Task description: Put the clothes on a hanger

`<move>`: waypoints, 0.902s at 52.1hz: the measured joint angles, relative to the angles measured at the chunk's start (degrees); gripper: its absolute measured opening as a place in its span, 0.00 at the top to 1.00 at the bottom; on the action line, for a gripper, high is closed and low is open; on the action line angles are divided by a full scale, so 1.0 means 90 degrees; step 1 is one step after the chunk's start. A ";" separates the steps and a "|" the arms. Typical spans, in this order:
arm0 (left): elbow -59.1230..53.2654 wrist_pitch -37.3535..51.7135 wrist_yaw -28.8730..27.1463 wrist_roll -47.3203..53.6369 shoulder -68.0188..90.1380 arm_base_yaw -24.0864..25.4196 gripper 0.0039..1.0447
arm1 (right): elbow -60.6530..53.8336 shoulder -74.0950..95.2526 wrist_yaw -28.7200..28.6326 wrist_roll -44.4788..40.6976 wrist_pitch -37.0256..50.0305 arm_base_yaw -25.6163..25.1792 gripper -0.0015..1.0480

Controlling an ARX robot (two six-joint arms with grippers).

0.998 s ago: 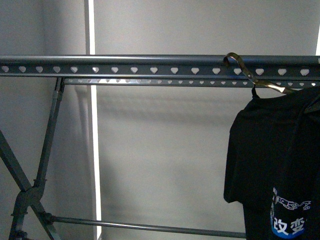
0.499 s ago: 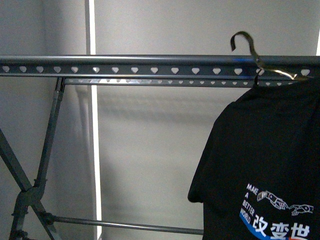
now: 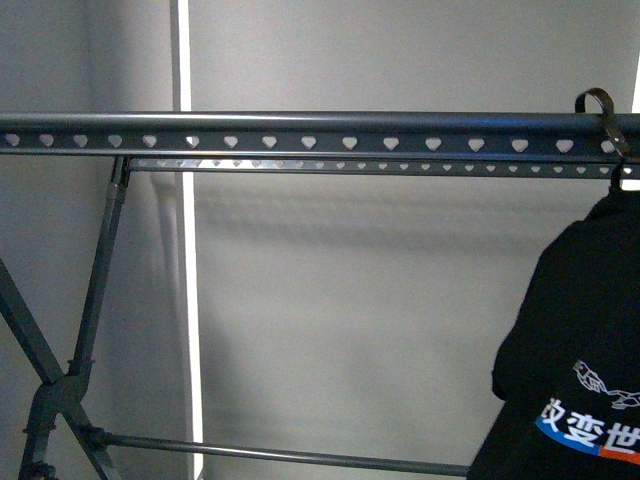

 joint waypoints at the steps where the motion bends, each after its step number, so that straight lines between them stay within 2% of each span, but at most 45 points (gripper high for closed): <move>1: -0.0002 -0.0061 0.0000 0.0000 -0.0066 0.0000 0.97 | 0.0000 0.0056 0.0034 0.0107 0.0039 -0.0039 0.97; 7: -0.0002 -0.0452 0.0002 0.0000 -0.0466 0.0000 0.97 | -0.0002 0.0294 0.0267 0.0466 0.0180 -0.0155 0.97; 15: -0.0002 -0.0906 0.0002 0.0000 -0.0918 0.0000 0.97 | -0.0304 0.0287 0.0340 0.0466 0.0437 -0.0044 0.96; 19: -0.0002 -0.1071 0.0000 0.0000 -0.1086 0.0000 0.97 | -0.0644 0.0194 0.0325 0.0282 0.0663 0.0134 0.85; 26: -0.0002 -0.1365 0.0002 0.0000 -0.1377 0.0000 0.97 | -0.1834 -0.0440 0.0406 -0.0459 0.1319 0.0797 0.58; 32: -0.0002 -0.1554 0.0000 0.0000 -0.1566 0.0000 0.97 | -0.2907 -0.1246 0.0641 -0.0942 0.1982 0.1336 0.37; 33: -0.0002 -0.1598 0.0000 0.0000 -0.1605 0.0000 0.97 | -0.3215 -0.1494 0.0724 -0.1081 0.2135 0.1474 0.32; 35: 0.0000 -0.1685 0.0000 0.0000 -0.1688 0.0000 0.97 | -0.3439 -0.1671 0.0787 -0.1180 0.2234 0.1569 0.27; 37: 0.0000 -0.2166 0.0002 0.0000 -0.2028 0.0000 0.97 | -0.3837 -0.1982 0.0996 -0.1362 0.2453 0.1736 0.20; 43: 0.0000 -0.2701 0.0005 0.0002 -0.2652 0.0000 0.97 | -0.4699 -0.2650 0.1639 -0.1829 0.3058 0.1916 0.05; 47: 0.0000 -0.2727 0.0000 0.0002 -0.2688 0.0000 0.97 | -0.5231 -0.3079 0.2091 -0.2149 0.3534 0.1962 0.07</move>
